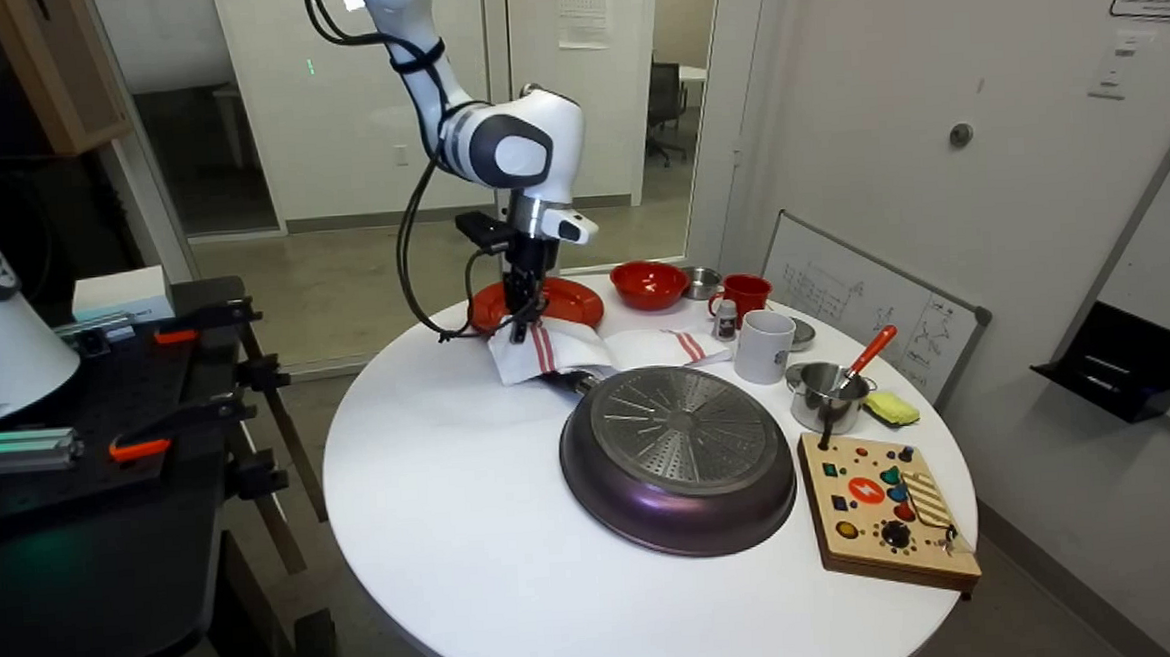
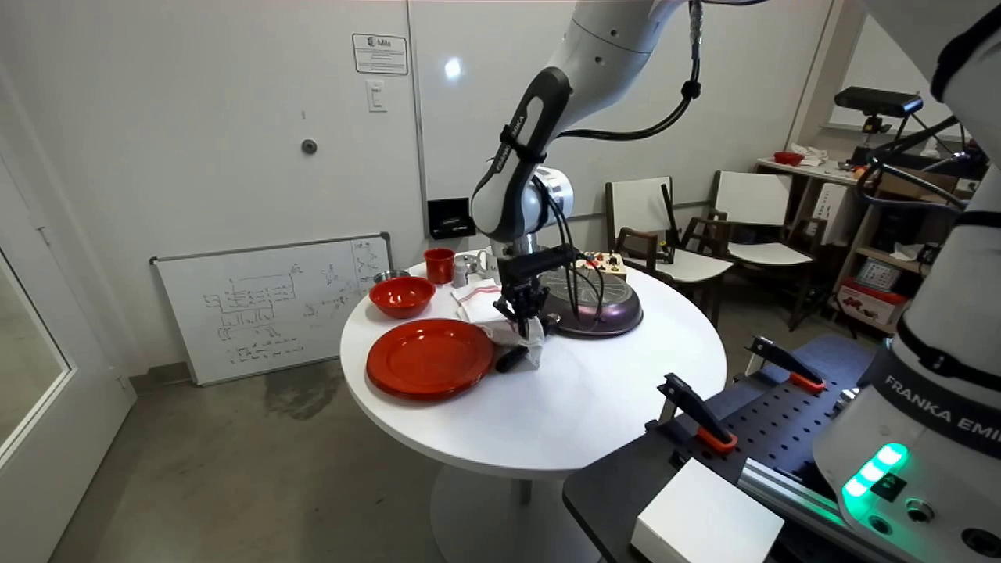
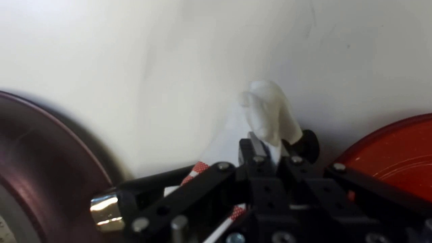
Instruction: Fold the towel on the table
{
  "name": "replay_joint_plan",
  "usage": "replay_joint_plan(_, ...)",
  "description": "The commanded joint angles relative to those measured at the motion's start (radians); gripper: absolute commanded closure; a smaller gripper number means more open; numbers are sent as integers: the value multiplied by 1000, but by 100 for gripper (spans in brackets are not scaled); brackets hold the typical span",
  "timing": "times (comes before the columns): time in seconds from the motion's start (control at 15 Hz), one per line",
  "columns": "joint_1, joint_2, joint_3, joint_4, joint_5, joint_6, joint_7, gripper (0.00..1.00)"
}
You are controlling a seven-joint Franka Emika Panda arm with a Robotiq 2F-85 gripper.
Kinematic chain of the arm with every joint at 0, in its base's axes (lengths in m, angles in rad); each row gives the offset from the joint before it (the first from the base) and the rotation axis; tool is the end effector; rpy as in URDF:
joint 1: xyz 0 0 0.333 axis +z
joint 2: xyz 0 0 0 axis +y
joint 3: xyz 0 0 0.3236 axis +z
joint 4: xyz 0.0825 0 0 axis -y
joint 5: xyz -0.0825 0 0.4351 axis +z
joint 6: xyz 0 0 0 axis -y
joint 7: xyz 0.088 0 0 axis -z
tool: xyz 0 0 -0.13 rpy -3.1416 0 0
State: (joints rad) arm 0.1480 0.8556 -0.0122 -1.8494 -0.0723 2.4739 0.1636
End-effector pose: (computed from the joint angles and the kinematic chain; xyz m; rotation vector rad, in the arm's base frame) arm 0.6077 0.0815 -0.0231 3.0409 0.0567 -0.3383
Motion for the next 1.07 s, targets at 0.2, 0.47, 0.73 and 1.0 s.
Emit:
replay_joint_plan(0.2,329,-234,-230,-335,-205,224,362,92)
replay_joint_plan(0.47,416,-222,-256,-261,-242,172,477,92)
replay_joint_plan(0.73,424,-171,-253,-151,-255,147,525,93)
replay_joint_plan(1.0,411,-95,-247,-1,-267,79,534,92)
